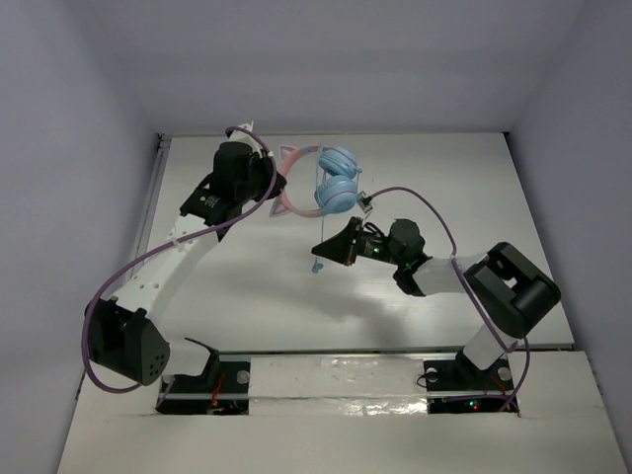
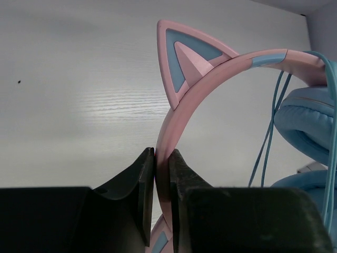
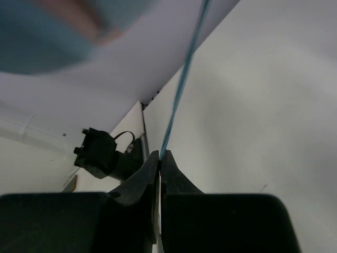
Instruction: Wrap the headphones
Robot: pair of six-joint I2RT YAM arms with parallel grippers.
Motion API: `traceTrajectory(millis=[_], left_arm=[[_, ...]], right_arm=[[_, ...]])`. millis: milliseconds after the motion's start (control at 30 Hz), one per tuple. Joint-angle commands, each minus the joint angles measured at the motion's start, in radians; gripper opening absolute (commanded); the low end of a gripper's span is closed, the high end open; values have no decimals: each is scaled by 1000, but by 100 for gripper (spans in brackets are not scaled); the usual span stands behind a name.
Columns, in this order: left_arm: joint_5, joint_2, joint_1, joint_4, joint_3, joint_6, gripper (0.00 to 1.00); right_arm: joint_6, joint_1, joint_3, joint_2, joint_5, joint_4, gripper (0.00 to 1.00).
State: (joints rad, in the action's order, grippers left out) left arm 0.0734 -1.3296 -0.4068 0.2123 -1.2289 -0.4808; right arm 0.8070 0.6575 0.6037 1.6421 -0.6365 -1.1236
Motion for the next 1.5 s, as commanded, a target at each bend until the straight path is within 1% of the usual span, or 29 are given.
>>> traceTrajectory(millis=[0, 33, 100, 167, 200, 233, 267, 300, 367, 400, 467, 533, 600, 633, 700, 800, 867, 900, 967, 1033, 1067, 1100, 1167, 1233, 1300, 1333, 1400, 1467], left_arm=[[-147, 20, -33, -233, 17, -105, 0], [-200, 14, -33, -243, 32, -110, 0], [-237, 9, -58, -267, 49, -117, 0], [-291, -2, -70, -287, 72, -120, 0], [-303, -8, -84, -292, 77, -119, 0], [-338, -23, -84, -294, 80, -114, 0], [-359, -29, -99, -297, 89, -111, 0], [-372, -29, -99, -303, 97, -111, 0], [-403, -48, -122, -327, 133, -116, 0], [-406, -51, -122, -341, 149, -120, 0], [-419, -57, -122, -372, 190, -146, 0], [-429, -66, -122, -375, 197, -165, 0], [-445, -65, -122, -367, 190, -180, 0], [-474, -63, -122, -349, 178, -189, 0], [-483, -57, -100, -326, 155, -212, 0], [-507, -54, -99, -315, 129, -226, 0], [-526, -51, -99, -303, 131, -280, 0], [-531, -42, -99, -316, 141, -303, 0], [-543, -16, -99, -330, 172, -398, 0], [-570, 12, -99, -340, 190, -461, 0], [-586, 16, -99, -341, 200, -511, 0], [-606, 18, -99, -332, 198, -531, 0], [-658, 10, -99, -323, 194, -558, 0], [-708, -16, -99, -275, 165, -585, 0], [-753, -19, -139, -272, 132, -555, 0], [-815, -26, -156, -266, 117, -544, 0], [-850, -45, -179, -219, 65, -521, 0], [-879, -68, -190, -193, 51, -501, 0]], right_arm=[[102, 50, -7, -22, -83, -87, 0], [115, 63, -10, -22, -84, -116, 0], [168, 63, -30, -16, -83, -157, 0], [222, 63, -45, -4, -86, -263, 0], [283, 63, -53, 19, -89, -300, 0], [319, 63, -58, 34, -94, -388, 0], [352, 63, -61, 50, -97, -439, 0], [429, 63, -62, 68, -82, -479, 0], [524, 63, -58, 146, -65, -634, 0], [631, 63, -56, 177, -37, -689, 0], [662, 88, -27, 211, -9, -690, 0], [658, 108, -12, 205, 8, -690, 0], [652, 119, -16, 161, 24, -690, 0], [646, 119, -22, 138, 34, -688, 0], [630, 119, -59, 62, 70, -686, 0], [597, 119, -67, 6, 98, -630, 0], [578, 119, -59, -2, 118, -575, 0], [560, 119, -53, -2, 154, -562, 0], [528, 119, -39, -7, 210, -480, 0], [450, 128, -6, -27, 288, -370, 0], [419, 128, 1, -37, 323, -334, 0], [362, 137, 8, -48, 383, -311, 0], [321, 148, 11, -73, 438, -300, 0], [276, 174, 8, -80, 515, -323, 0], [224, 185, 33, -68, 534, -320, 0], [206, 201, 47, -64, 549, -294, 0], [151, 212, 82, -51, 570, -268, 0], [120, 224, 108, -54, 589, -185, 0]])
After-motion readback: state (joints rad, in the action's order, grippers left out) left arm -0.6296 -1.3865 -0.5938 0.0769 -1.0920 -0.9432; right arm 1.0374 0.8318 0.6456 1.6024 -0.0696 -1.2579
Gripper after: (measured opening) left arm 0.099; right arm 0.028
